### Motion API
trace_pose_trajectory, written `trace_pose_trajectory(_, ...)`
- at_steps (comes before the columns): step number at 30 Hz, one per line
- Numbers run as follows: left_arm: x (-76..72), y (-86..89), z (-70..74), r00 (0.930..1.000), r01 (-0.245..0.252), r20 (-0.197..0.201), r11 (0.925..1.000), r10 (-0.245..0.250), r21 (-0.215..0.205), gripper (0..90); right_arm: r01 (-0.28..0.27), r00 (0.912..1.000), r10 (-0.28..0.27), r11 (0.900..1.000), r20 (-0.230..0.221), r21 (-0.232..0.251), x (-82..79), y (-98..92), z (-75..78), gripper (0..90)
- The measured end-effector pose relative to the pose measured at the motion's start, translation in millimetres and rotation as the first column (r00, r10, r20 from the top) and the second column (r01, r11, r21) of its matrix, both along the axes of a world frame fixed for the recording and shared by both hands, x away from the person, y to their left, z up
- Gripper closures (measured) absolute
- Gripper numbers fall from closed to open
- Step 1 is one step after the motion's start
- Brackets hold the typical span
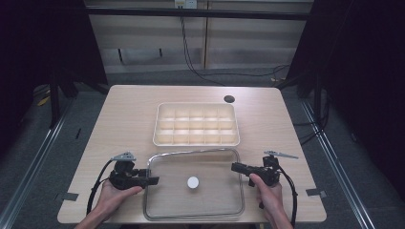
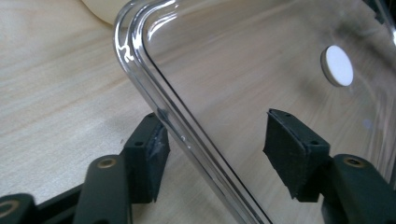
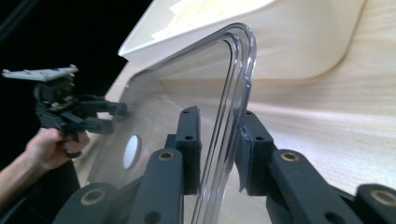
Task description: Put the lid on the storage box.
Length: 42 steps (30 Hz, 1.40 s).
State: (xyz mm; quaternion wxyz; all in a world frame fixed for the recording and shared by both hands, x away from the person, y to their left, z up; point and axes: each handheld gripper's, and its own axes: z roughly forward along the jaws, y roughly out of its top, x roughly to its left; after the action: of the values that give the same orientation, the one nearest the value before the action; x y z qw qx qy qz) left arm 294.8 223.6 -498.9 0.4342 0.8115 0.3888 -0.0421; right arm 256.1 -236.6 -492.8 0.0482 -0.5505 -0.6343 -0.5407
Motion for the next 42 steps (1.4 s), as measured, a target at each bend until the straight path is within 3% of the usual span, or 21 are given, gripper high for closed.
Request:
trace_pose_trajectory(3, -0.3, 2.8, 3.0, 0.9999, -0.006, 0.008, 0.9997, 0.007, -0.025, 45.9, 0.001, 1.0000, -0.001, 1.000, -0.002, -0.012, -0.1, 0.2, 0.2, 72.3)
trace_pose_trajectory(9, -0.6, 4.8, 6.6, 0.9998, -0.003, 0.020, 0.9997, 0.004, -0.025, 48.2, -0.001, 1.0000, 0.001, 0.999, 0.007, -0.049, -0.1, 2.7, 1.1, 70.5)
trace_pose_trajectory(13, -0.1, 7.1, 8.9, 0.9999, 0.004, 0.014, 0.9985, -0.004, -0.055, 51.4, 0.000, 1.0000, 0.000, 0.997, 0.001, -0.075, -0.2, 4.7, 1.4, 68.7)
trace_pose_trajectory(21, -0.1, 11.8, 12.5, 0.9999, 0.007, 0.012, 0.9964, -0.006, -0.085, 55.9, 0.001, 0.9999, 0.001, 0.997, 0.016, -0.075, -0.7, 5.9, 3.3, 68.4)
trace_pose_trajectory(30, -1.4, 16.8, 23.4, 0.9985, 0.022, 0.051, 0.9961, -0.018, -0.085, 60.0, 0.017, 0.9990, -0.013, 0.997, 0.044, -0.079, -1.3, 9.3, 9.1, 67.5)
trace_pose_trajectory(36, 0.3, 21.3, 27.7, 0.9994, -0.002, 0.033, 0.9908, 0.006, -0.135, 64.3, 0.034, 0.9971, -0.028, 0.995, 0.071, -0.088, -3.1, 12.3, 17.6, 67.7)
trace_pose_trajectory(42, -2.1, 20.4, 37.7, 0.9958, 0.000, 0.091, 0.9932, 0.010, -0.116, 65.2, 0.038, 0.9950, -0.030, 0.995, 0.095, -0.089, -2.4, 13.4, 25.5, 68.3)
